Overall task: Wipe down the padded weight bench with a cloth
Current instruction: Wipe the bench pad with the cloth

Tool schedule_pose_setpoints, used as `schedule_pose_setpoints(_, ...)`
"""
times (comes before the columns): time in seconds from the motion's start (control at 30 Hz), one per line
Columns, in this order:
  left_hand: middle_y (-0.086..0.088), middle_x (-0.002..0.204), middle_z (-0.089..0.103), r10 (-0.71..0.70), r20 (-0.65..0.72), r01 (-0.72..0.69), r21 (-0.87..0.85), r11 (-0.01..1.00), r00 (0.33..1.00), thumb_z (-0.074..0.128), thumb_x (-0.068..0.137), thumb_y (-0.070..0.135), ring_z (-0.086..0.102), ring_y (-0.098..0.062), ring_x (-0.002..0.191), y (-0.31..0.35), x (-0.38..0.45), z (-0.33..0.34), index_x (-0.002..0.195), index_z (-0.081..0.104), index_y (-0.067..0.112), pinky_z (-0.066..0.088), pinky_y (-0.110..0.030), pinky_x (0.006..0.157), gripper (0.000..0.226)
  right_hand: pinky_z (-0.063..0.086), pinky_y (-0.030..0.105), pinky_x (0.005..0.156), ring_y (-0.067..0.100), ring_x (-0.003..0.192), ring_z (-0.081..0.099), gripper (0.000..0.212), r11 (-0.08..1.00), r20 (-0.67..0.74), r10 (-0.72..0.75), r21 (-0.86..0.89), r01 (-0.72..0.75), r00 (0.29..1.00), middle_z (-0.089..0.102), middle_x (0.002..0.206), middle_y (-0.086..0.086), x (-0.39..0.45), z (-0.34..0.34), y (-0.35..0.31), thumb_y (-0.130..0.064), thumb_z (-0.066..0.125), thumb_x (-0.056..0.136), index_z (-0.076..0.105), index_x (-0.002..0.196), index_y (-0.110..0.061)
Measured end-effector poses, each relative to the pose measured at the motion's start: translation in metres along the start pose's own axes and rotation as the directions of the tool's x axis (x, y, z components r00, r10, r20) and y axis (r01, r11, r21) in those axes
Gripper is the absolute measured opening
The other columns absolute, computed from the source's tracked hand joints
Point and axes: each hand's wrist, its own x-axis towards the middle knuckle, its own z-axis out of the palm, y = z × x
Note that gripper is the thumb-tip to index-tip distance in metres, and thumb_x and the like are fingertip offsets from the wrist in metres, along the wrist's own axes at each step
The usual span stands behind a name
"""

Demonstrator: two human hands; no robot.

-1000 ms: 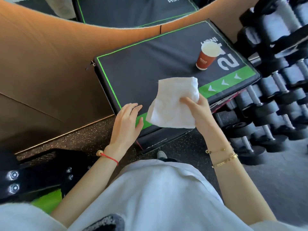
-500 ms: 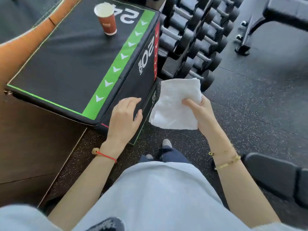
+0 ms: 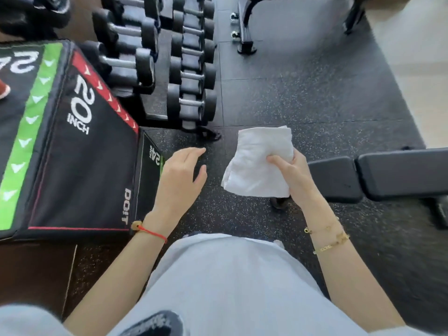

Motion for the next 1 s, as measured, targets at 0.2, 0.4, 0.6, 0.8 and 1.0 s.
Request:
schedule_pose_setpoints(0.2, -0.007, 0.125, 0.063, 0.004, -0.003, -0.005, -0.071, 0.997, 1.000, 0.059, 0.093, 0.015, 0.056, -0.024, 0.118, 0.111, 0.012, 0.078, 0.129, 0.060, 0.008, 0.047, -0.043, 0.100, 0.036, 0.056, 0.030, 0.075, 0.019, 0.095, 0.069, 0.024, 0.999, -0.092, 0.027, -0.032, -0.030, 0.995, 0.072, 0.102, -0.001, 0.001, -0.145, 0.012, -0.011, 0.069, 0.086, 0.063, 0.107, -0.022)
schedule_pose_setpoints(0.4, -0.006, 0.126, 0.062, 0.020, 0.029, -0.018, -0.075, 0.997, 0.999, 0.058, 0.094, 0.017, 0.055, -0.024, 0.118, 0.203, 0.018, 0.137, 0.130, 0.058, 0.011, 0.045, -0.039, 0.100, 0.037, 0.056, 0.036, 0.084, 0.019, 0.099, 0.068, 0.023, 0.995, -0.110, 0.046, -0.085, -0.055, 0.993, 0.071, 0.106, -0.001, 0.012, -0.253, 0.020, -0.013, 0.068, 0.087, 0.063, 0.105, -0.025)
schedule_pose_setpoints(0.6, -0.007, 0.127, 0.062, 0.059, 0.104, -0.052, -0.072, 0.996, 0.993, 0.058, 0.093, 0.016, 0.055, -0.025, 0.120, 0.256, 0.032, 0.170, 0.130, 0.059, 0.010, 0.045, -0.042, 0.101, 0.037, 0.055, 0.029, 0.076, 0.017, 0.094, 0.066, 0.028, 0.994, -0.162, 0.068, -0.069, -0.080, 0.984, 0.069, 0.105, 0.000, 0.029, -0.313, 0.033, -0.012, 0.067, 0.088, 0.061, 0.116, -0.012)
schedule_pose_setpoints(0.8, -0.006, 0.127, 0.062, 0.115, 0.151, -0.109, -0.046, 0.993, 0.982, 0.056, 0.094, 0.017, 0.056, -0.025, 0.118, 0.283, 0.050, 0.200, 0.130, 0.059, 0.010, 0.045, -0.042, 0.101, 0.036, 0.055, 0.025, 0.077, 0.011, 0.092, 0.065, 0.029, 0.996, -0.199, 0.066, -0.039, -0.075, 0.978, 0.068, 0.105, -0.003, 0.046, -0.348, 0.046, -0.010, 0.065, 0.089, 0.059, 0.117, -0.014)
schedule_pose_setpoints(1.0, -0.006, 0.128, 0.062, 0.124, 0.168, -0.123, -0.014, 0.992, 0.978, 0.057, 0.094, 0.016, 0.055, -0.024, 0.120, 0.306, 0.064, 0.226, 0.130, 0.059, 0.010, 0.045, -0.041, 0.102, 0.036, 0.056, 0.030, 0.082, 0.012, 0.093, 0.066, 0.022, 0.994, -0.202, 0.102, -0.013, -0.107, 0.974, 0.068, 0.101, -0.007, 0.067, -0.390, 0.058, -0.011, 0.065, 0.088, 0.062, 0.106, -0.024)
